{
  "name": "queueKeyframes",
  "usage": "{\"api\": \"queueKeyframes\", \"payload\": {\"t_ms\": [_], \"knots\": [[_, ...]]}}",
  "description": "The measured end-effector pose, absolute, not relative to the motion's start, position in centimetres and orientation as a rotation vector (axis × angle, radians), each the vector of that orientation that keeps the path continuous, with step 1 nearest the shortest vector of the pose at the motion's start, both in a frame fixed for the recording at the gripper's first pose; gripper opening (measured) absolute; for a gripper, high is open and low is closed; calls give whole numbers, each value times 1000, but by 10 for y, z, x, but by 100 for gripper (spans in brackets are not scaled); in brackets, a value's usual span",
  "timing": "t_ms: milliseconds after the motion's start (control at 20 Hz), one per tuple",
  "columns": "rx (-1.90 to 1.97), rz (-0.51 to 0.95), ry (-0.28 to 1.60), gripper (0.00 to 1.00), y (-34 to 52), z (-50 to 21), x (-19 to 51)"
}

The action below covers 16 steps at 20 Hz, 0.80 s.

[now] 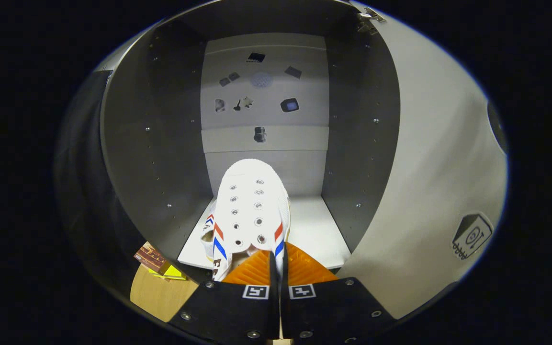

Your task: Open the shoe cabinet door, grab the shoes and put them into the shoe cabinet, then close the shoe cabinet door.

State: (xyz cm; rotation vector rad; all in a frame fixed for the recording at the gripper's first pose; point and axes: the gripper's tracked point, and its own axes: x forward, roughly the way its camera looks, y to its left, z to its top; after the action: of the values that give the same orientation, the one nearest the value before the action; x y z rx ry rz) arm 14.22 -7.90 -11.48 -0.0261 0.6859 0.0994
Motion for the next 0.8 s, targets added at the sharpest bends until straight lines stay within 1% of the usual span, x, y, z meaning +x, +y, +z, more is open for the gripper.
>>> {"api": "queueKeyframes", "payload": {"t_ms": [250,600,800], "knots": [[-13,85,701,1,-71,-127,175],[-58,94,805,1,-53,-169,206],[-94,73,854,1,-56,-189,219]]}}
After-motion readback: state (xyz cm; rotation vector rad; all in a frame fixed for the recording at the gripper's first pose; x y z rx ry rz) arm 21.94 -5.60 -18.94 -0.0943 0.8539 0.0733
